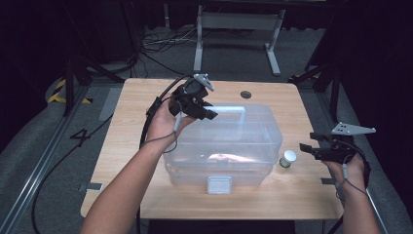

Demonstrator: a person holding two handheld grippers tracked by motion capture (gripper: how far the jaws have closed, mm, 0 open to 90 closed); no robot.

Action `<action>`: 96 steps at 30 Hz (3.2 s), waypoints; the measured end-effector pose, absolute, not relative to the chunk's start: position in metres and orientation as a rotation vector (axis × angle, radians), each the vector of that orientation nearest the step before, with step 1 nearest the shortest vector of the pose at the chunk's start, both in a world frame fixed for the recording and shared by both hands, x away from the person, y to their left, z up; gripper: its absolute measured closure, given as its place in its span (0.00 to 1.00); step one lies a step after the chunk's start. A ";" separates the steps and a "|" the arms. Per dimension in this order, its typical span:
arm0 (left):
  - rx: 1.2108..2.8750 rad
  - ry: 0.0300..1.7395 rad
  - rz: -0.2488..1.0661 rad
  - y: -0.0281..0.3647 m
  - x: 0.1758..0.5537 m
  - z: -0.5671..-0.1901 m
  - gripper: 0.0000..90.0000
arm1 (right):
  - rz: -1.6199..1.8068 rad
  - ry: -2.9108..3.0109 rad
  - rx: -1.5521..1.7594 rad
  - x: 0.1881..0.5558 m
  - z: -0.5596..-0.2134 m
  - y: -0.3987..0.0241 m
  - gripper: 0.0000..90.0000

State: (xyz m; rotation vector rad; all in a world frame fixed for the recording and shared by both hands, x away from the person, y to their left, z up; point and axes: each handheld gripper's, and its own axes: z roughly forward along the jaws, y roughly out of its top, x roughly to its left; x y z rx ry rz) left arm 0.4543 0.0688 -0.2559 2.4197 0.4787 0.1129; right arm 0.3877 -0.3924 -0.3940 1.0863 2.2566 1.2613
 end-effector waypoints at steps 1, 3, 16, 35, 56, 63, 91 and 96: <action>2.421 0.485 0.104 0.069 0.455 -0.255 0.76 | 1.267 2.255 1.087 0.387 -0.394 -0.392 0.35; 2.421 0.493 0.097 0.069 0.459 -0.254 0.76 | 1.267 2.219 1.111 0.386 -0.394 -0.390 0.40; 2.414 0.532 0.024 0.070 0.481 -0.247 0.76 | 1.262 2.236 1.068 0.380 -0.393 -0.389 0.51; 2.431 0.567 -0.044 0.069 0.495 -0.242 0.75 | 1.458 2.347 0.938 0.373 -0.395 -0.366 0.97; 2.435 0.580 -0.059 0.068 0.497 -0.241 0.75 | 1.602 2.405 0.657 0.364 -0.391 -0.330 1.00; 2.435 0.583 -0.065 0.068 0.498 -0.241 0.75 | 1.651 2.395 0.603 0.360 -0.386 -0.319 1.00; 2.390 0.632 -0.142 0.069 0.500 -0.240 0.67 | 1.708 2.290 0.617 0.355 -0.379 -0.310 1.00; 2.362 0.616 -0.062 0.071 0.495 -0.234 0.60 | 1.707 2.295 0.618 0.355 -0.379 -0.310 1.00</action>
